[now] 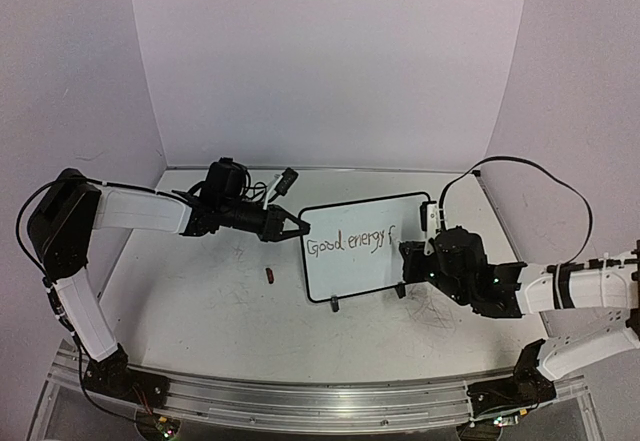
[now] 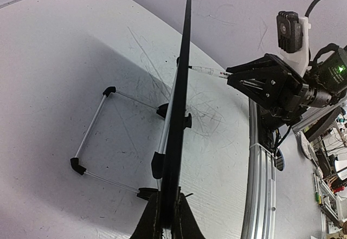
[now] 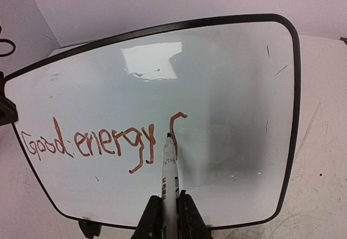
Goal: Write a sentence on the whiteboard
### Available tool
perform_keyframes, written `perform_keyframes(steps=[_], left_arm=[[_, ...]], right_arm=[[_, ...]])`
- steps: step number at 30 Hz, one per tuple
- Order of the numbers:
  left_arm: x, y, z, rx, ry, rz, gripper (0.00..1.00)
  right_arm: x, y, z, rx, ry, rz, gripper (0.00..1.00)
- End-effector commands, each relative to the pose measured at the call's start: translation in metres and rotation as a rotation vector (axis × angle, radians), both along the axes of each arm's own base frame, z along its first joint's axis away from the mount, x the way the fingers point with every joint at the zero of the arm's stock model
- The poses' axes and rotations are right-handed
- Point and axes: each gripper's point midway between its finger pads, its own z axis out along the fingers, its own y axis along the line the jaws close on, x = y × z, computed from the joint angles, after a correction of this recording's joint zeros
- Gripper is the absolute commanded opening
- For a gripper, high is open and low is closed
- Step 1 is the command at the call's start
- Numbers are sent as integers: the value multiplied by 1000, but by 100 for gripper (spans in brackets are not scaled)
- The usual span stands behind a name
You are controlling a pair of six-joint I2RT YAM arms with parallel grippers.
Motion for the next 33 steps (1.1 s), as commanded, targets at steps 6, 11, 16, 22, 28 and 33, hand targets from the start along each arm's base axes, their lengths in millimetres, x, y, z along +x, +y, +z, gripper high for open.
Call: perform_keyframes(steps=[6, 11, 16, 22, 28, 33], left_arm=[[0, 5, -5, 41, -16, 27, 0], [0, 5, -5, 42, -16, 26, 0], [0, 5, -5, 41, -13, 25, 0], [0, 4, -6, 42, -11, 24, 0], [0, 4, -6, 41, -9, 23, 0], [0, 5, -5, 41, -14, 26, 0]], right_arm=[[11, 6, 22, 34, -57, -23, 0], [12, -3, 16, 16, -37, -68, 0], [7, -17, 19, 21, -40, -106, 0], [2, -20, 29, 45, -66, -89, 0], [9, -14, 29, 38, -67, -91, 0], [15, -11, 34, 38, -85, -95, 0]])
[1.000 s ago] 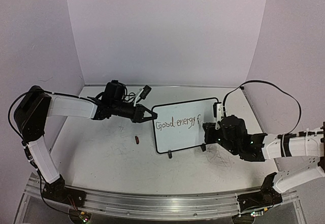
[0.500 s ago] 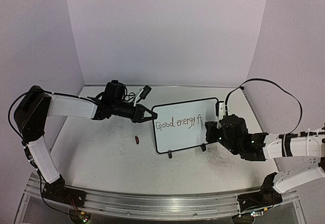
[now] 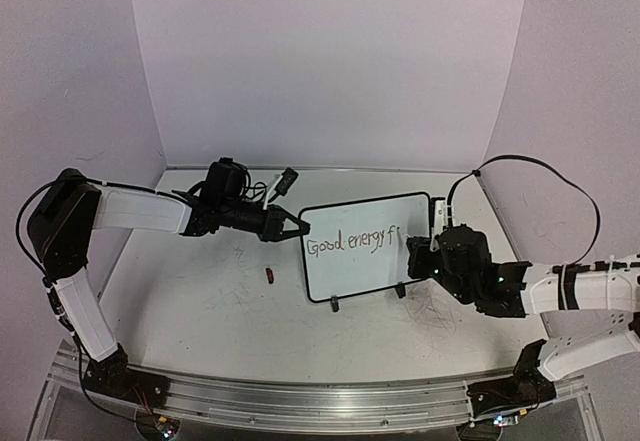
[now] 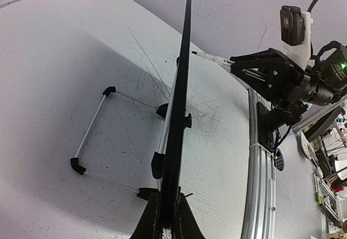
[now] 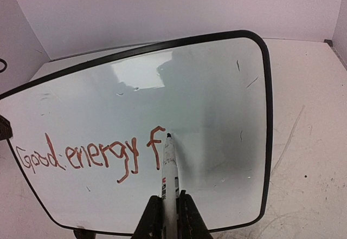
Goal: Write a sentence on the whiteboard
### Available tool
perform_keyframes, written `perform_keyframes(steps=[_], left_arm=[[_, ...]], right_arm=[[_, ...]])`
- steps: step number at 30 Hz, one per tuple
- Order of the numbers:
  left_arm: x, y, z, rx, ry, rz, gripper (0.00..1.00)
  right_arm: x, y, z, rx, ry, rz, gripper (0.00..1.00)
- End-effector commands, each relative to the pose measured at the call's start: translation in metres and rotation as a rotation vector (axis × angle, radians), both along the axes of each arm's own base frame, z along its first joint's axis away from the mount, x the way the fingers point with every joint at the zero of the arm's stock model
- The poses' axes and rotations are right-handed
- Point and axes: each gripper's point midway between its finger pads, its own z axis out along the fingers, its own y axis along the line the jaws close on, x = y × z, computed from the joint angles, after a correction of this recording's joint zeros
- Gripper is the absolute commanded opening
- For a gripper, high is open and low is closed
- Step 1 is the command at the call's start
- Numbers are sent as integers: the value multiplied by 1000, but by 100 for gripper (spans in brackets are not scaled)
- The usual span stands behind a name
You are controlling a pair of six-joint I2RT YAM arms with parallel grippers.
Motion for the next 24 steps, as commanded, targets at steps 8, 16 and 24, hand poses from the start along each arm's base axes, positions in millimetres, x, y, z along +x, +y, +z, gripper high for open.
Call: perform_keyframes(steps=[8, 16, 24], left_arm=[[0, 5, -4, 39, -17, 25, 0], [0, 5, -4, 41, -17, 26, 0], [0, 4, -6, 42, -14, 26, 0]], right_arm=[[16, 4, 22, 29, -61, -31, 0], [17, 4, 13, 17, -44, -33, 0], [11, 0, -1, -3, -7, -32, 0]])
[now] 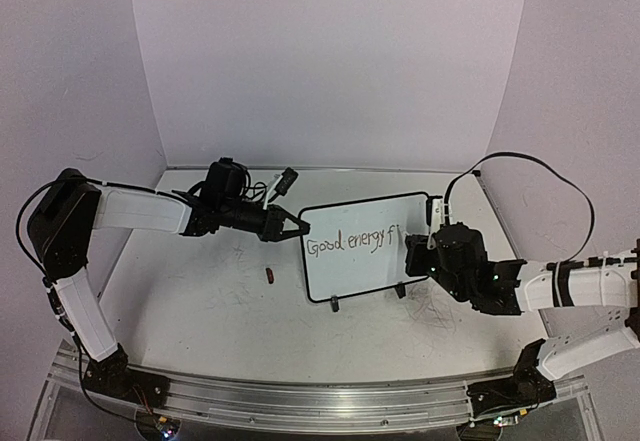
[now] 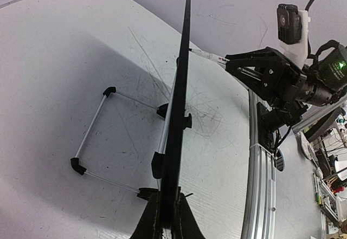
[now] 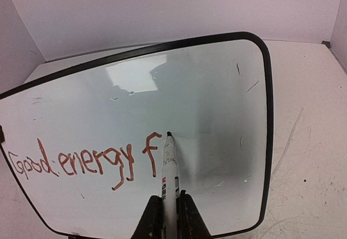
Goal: Write a sentence on the whiteboard
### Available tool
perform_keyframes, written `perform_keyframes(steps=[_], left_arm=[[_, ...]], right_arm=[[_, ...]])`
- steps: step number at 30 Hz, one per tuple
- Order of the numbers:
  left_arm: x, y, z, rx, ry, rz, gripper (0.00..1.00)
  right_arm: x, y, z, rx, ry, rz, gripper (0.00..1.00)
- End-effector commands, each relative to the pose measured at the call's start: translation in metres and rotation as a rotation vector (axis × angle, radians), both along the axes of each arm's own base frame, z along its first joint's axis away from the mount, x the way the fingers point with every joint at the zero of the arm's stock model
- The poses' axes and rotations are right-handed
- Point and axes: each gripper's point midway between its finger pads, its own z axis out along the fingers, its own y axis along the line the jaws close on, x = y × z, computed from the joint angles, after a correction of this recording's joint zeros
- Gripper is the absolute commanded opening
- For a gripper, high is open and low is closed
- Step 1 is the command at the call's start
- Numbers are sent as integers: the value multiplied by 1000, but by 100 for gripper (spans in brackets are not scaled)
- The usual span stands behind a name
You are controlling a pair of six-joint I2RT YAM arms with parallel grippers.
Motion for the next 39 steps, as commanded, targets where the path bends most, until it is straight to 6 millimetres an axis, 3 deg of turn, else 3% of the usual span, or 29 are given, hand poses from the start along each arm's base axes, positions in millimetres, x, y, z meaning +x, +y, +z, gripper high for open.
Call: perform_keyframes(steps=[1, 24, 28, 34, 39], left_arm=[[0, 4, -6, 42, -15, 24, 0], [0, 4, -7, 44, -11, 24, 0], [0, 4, -7, 44, -12, 24, 0], [0, 4, -8, 44, -9, 24, 0], [0, 4, -7, 43, -10, 23, 0]], right_arm=[[1, -2, 1, 11, 1, -16, 0], [-14, -7, -28, 3, 89, 13, 0], [-16, -14, -14, 27, 59, -2, 0], [-19, -24, 34, 130, -42, -11, 0], [-15, -14, 18, 72, -9, 14, 0]])
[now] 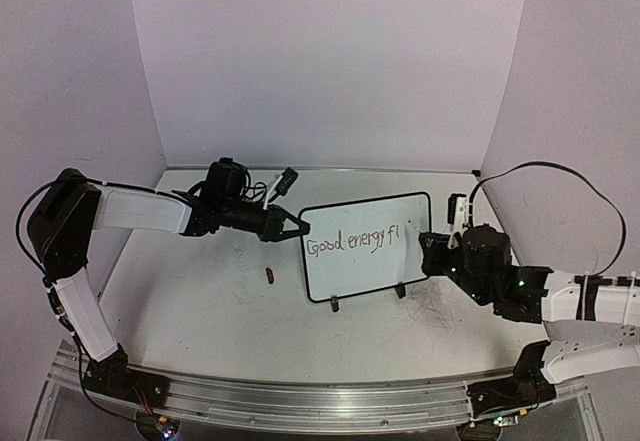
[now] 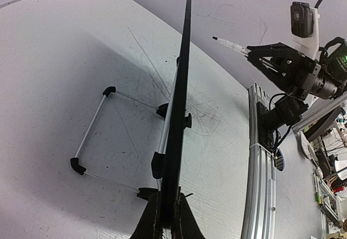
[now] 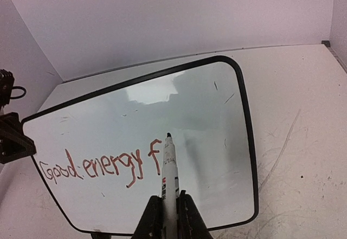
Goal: Write a sentence on the whiteboard
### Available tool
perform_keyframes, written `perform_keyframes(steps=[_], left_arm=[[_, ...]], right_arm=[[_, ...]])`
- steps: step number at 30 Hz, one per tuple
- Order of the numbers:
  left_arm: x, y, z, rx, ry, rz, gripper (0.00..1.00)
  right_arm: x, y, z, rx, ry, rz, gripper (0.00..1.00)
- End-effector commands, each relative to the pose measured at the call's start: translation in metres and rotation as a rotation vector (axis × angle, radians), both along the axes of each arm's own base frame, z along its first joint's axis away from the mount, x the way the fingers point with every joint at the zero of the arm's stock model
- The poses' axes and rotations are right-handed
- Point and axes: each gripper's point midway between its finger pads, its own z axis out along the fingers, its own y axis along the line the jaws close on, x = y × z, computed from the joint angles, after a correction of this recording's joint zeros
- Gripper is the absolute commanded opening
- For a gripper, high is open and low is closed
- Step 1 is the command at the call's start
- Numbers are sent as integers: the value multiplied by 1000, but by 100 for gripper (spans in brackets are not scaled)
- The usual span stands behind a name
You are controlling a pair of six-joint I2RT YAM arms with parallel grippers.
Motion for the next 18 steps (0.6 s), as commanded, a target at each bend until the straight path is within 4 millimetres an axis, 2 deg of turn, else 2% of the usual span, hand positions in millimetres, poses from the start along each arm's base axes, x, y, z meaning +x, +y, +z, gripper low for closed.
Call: perform_keyframes(steps=[1, 18], left_arm=[[0, 4, -7, 44, -9, 25, 0], [0, 4, -7, 43, -7, 24, 0]], right_arm=[[6, 8, -11, -47, 24, 12, 0], [13, 20, -26, -93, 46, 55, 0]])
